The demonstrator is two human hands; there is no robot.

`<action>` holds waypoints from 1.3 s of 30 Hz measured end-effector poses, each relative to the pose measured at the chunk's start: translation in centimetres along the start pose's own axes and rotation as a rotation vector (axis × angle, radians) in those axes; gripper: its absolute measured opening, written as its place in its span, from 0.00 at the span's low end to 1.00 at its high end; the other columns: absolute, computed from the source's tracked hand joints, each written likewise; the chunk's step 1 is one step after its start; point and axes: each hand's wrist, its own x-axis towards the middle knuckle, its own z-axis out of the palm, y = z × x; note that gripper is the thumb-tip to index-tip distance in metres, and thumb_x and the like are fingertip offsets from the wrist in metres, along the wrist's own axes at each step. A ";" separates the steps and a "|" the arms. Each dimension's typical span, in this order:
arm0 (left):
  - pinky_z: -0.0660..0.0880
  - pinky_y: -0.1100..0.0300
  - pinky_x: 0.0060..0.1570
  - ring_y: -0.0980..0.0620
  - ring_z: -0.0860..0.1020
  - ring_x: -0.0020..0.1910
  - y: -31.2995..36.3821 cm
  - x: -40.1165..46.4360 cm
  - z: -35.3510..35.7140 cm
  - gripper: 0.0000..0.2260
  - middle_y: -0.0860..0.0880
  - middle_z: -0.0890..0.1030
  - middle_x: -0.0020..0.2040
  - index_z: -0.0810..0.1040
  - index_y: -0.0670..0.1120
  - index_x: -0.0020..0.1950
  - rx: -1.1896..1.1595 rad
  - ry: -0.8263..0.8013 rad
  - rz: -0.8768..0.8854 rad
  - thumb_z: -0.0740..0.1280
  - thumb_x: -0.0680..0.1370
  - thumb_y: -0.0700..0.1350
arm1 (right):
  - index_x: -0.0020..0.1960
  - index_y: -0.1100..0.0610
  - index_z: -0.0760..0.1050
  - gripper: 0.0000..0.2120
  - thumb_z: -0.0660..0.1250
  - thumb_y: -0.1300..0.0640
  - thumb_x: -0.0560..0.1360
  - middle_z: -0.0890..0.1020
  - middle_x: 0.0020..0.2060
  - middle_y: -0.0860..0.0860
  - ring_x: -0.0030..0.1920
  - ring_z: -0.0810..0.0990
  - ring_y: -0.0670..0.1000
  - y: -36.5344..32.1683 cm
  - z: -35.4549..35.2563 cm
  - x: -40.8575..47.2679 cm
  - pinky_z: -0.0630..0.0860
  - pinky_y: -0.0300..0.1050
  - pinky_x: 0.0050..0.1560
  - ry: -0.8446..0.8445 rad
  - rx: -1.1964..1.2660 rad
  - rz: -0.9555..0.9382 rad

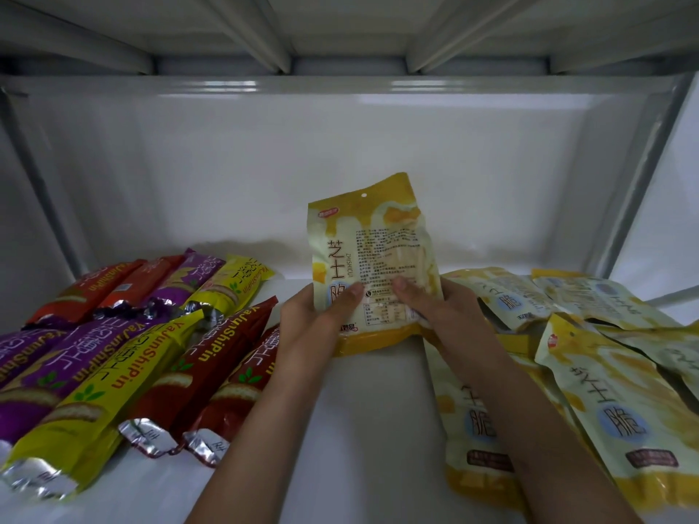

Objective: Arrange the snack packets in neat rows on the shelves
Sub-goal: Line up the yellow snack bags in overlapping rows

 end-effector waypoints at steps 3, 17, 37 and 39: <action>0.85 0.57 0.45 0.44 0.88 0.51 0.0 0.0 -0.1 0.11 0.42 0.88 0.54 0.84 0.39 0.62 -0.029 -0.003 -0.004 0.72 0.80 0.37 | 0.60 0.58 0.84 0.24 0.78 0.47 0.69 0.88 0.53 0.55 0.55 0.88 0.57 -0.1 0.0 0.1 0.80 0.61 0.63 -0.012 0.016 0.008; 0.85 0.49 0.52 0.44 0.88 0.52 -0.1 0.2 0.0 0.13 0.45 0.88 0.54 0.84 0.42 0.61 0.059 -0.023 0.005 0.75 0.77 0.35 | 0.60 0.57 0.83 0.24 0.76 0.46 0.68 0.88 0.53 0.53 0.55 0.87 0.55 -0.2 -0.2 0.1 0.82 0.58 0.60 0.004 -0.006 -0.042; 0.82 0.41 0.58 0.42 0.87 0.52 0.1 0.2 0.1 0.09 0.44 0.89 0.52 0.85 0.43 0.59 0.025 0.043 -0.113 0.69 0.81 0.38 | 0.55 0.54 0.85 0.08 0.72 0.52 0.79 0.89 0.48 0.50 0.49 0.89 0.52 -0.2 0.0 -0.1 0.86 0.52 0.48 0.090 -0.127 -0.103; 0.84 0.43 0.55 0.42 0.88 0.51 0.2 0.2 0.1 0.08 0.44 0.89 0.51 0.85 0.43 0.59 0.014 0.047 -0.097 0.70 0.81 0.39 | 0.56 0.56 0.85 0.10 0.73 0.53 0.78 0.89 0.49 0.52 0.50 0.89 0.52 -0.2 0.0 -0.1 0.86 0.51 0.49 0.073 -0.083 -0.081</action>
